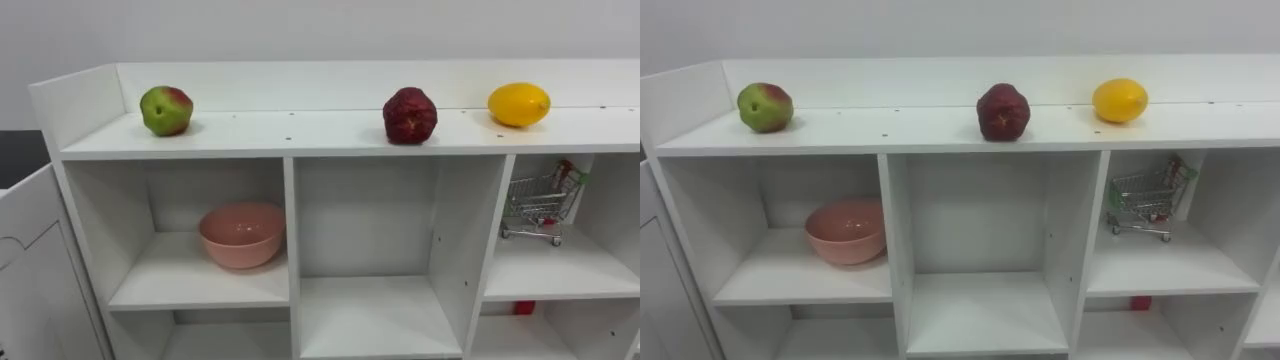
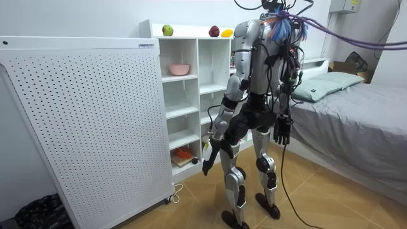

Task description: Arrange fruit in the closet

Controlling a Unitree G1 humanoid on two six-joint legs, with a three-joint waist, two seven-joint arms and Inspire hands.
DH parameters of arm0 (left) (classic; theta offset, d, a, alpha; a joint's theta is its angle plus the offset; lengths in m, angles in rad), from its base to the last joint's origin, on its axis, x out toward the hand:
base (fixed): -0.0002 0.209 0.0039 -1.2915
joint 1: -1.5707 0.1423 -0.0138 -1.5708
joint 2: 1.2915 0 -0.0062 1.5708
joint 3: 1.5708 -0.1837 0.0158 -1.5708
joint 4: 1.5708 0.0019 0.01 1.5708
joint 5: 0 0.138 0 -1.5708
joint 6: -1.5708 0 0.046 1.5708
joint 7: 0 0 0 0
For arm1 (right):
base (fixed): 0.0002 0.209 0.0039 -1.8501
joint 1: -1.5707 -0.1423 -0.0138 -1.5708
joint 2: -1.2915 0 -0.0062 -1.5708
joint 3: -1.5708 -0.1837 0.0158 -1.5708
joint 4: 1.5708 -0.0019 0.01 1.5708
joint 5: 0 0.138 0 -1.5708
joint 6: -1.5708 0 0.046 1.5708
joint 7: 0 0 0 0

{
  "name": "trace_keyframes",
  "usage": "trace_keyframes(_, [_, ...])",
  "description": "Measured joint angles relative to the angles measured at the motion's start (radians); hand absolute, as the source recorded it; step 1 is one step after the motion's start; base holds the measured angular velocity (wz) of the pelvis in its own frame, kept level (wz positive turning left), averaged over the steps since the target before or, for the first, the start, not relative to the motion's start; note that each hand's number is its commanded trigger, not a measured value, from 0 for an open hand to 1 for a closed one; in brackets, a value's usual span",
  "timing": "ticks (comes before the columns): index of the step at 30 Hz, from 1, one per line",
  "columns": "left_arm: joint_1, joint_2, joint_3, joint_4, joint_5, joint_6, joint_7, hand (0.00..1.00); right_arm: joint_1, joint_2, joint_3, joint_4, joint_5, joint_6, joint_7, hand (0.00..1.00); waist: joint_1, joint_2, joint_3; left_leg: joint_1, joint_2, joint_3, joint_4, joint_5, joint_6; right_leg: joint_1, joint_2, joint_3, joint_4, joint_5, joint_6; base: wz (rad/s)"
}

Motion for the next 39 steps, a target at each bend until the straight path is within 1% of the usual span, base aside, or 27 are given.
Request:
trace_keyframes(10, [-0.001,0.000,-0.004,0.000,0.000,0.001,0.001,0.00,0.000,0.000,0.002,-0.004,0.006,-0.001,-0.008,0.00,0.002,0.000,0.0003,0.000,0.000,0.003,-0.004,0.000,0.000,-0.002,0.000,0.004,-0.001,0.000,0.000,-0.01])
trace_keyframes(14, [0.002,0.000,0.000,-0.001,-0.001,0.002,0.002,0.00,-0.003,0.002,-0.004,-0.018,0.079,-0.001,-0.065,0.00,0.003,0.000,0.0003,0.002,0.000,0.008,-0.008,0.000,0.000,-0.002,0.000,0.010,-0.001,0.000,0.000,-0.03])
trace_keyframes(16, [0.001,0.000,0.003,-0.001,0.000,0.003,0.002,0.00,-0.006,0.002,-0.026,-0.021,0.102,-0.005,-0.093,0.00,0.003,0.000,0.0002,0.001,0.000,0.009,-0.007,0.000,0.000,-0.005,0.000,0.011,-0.002,0.000,0.000,-0.02])
trace_keyframes(18, [-0.002,0.000,0.016,-0.002,0.010,0.001,0.003,0.00,-0.019,0.001,-0.090,-0.022,0.156,-0.018,-0.133,0.00,0.002,0.002,0.0000,-0.001,0.001,0.012,-0.007,0.000,0.000,-0.011,0.001,0.014,-0.001,0.000,0.000,-0.04])
trace_keyframes(19, [-0.003,0.000,0.023,-0.001,0.011,0.001,0.003,0.00,-0.020,0.000,-0.100,-0.025,0.176,-0.024,-0.145,0.00,0.002,0.003,0.0000,-0.002,0.001,0.012,-0.007,0.000,0.000,-0.011,0.001,0.014,-0.001,0.000,0.000,0.00])
trace_keyframes(21, [-0.003,0.002,0.042,-0.002,0.012,-0.003,0.002,0.00,-0.018,-0.001,-0.156,-0.084,0.265,-0.037,-0.186,0.00,0.002,0.009,0.0001,-0.001,0.000,0.015,-0.010,0.000,0.000,-0.010,0.001,0.017,-0.002,0.001,0.000,-0.02])
trace_keyframes(22, [-0.003,0.003,0.046,-0.003,0.012,-0.004,0.003,0.00,-0.019,-0.001,-0.166,-0.103,0.285,-0.044,-0.196,0.00,0.000,0.011,0.0002,-0.001,0.000,0.016,-0.011,0.000,0.000,-0.010,0.001,0.018,-0.002,0.001,0.000,-0.04])
trace_keyframes(24, [-0.010,0.009,0.063,-0.008,0.009,-0.020,0.003,0.00,-0.022,-0.002,-0.200,-0.204,0.329,-0.067,-0.227,0.00,-0.001,0.016,-0.0016,-0.001,0.000,0.018,-0.010,0.000,0.000,-0.013,0.000,0.020,-0.001,0.001,0.000,0.00])
trace_keyframes(25, [-0.012,0.009,0.065,-0.012,0.007,-0.023,0.004,0.00,-0.023,-0.003,-0.203,-0.232,0.340,-0.075,-0.235,0.00,-0.001,0.019,-0.0010,-0.001,0.000,0.018,-0.009,0.000,0.000,-0.014,0.000,0.021,-0.001,0.001,0.000,0.00])
trace_keyframes(26, [-0.019,0.011,0.070,-0.017,0.005,-0.034,0.005,0.00,-0.025,-0.003,-0.214,-0.300,0.362,-0.088,-0.250,0.00,-0.001,0.017,-0.0016,-0.002,0.000,0.019,-0.008,0.000,0.000,-0.018,0.000,0.021,0.000,0.001,-0.001,0.00])
trace_keyframes(27, [-0.020,0.012,0.071,-0.022,0.005,-0.039,0.006,0.00,-0.026,-0.004,-0.218,-0.341,0.364,-0.092,-0.258,0.00,-0.002,0.019,-0.0007,-0.003,0.000,0.020,-0.008,0.000,0.000,-0.018,0.000,0.022,0.000,0.002,-0.001,-0.05])
trace_keyframes(29, [-0.021,0.015,0.071,-0.028,-0.002,-0.058,0.020,0.00,-0.030,-0.004,-0.227,-0.523,0.416,-0.106,-0.307,0.00,0.000,0.022,-0.0004,-0.001,0.000,0.025,-0.012,0.000,0.000,-0.021,0.000,0.027,0.001,0.002,0.000,-0.06])
trace_keyframes(30, [-0.022,0.017,0.069,-0.029,-0.001,-0.059,0.026,0.00,-0.031,-0.004,-0.226,-0.568,0.425,-0.114,-0.322,0.00,0.000,0.022,-0.0006,-0.002,0.000,0.025,-0.012,0.000,0.000,-0.022,0.000,0.027,0.001,0.002,0.000,-0.03])
trace_keyframes(32, [-0.022,0.019,0.066,-0.034,-0.001,-0.059,0.032,0.00,-0.038,-0.004,-0.229,-0.743,0.426,-0.138,-0.366,0.00,-0.001,0.022,-0.0010,-0.004,0.000,0.026,-0.012,0.000,0.000,-0.025,0.000,0.028,0.000,0.003,0.000,0.00])
trace_keyframes(33, [-0.019,0.020,0.066,-0.040,0.000,-0.059,0.032,0.00,-0.039,-0.004,-0.229,-0.821,0.425,-0.160,-0.382,0.00,0.001,0.022,-0.0010,-0.004,0.000,0.026,-0.013,0.000,0.000,-0.025,0.000,0.027,0.000,0.003,0.001,0.00])
trace_keyframes(34, [-0.019,0.021,0.066,-0.040,-0.001,-0.060,0.032,0.00,-0.039,-0.004,-0.230,-0.855,0.424,-0.170,-0.389,0.00,0.001,0.021,-0.0010,-0.004,0.000,0.026,-0.014,0.000,0.000,-0.025,0.000,0.027,-0.001,0.003,0.001,0.00])
trace_keyframes(36, [-0.018,0.022,0.066,-0.040,0.000,-0.065,0.032,0.00,-0.040,-0.004,-0.229,-0.987,0.418,-0.195,-0.425,0.00,0.001,0.022,-0.0023,-0.009,0.000,0.027,-0.014,0.000,0.000,-0.030,0.000,0.027,-0.001,0.003,0.001,0.00])
trace_keyframes(38, [-0.016,0.022,0.065,-0.042,0.010,-0.074,0.030,0.00,-0.040,-0.006,-0.223,-1.084,0.358,-0.198,-0.455,0.00,0.004,0.024,-0.0027,-0.021,0.000,0.028,-0.012,0.001,0.000,-0.043,0.000,0.029,0.000,0.004,0.001,0.00])
trace_keyframes(39, [-0.014,0.022,0.065,-0.045,0.010,-0.075,0.030,0.00,-0.040,-0.008,-0.216,-1.111,0.343,-0.199,-0.462,0.00,0.004,0.025,-0.0042,-0.023,0.000,0.029,-0.012,0.001,0.000,-0.046,0.000,0.031,0.001,0.004,0.001,-0.05])
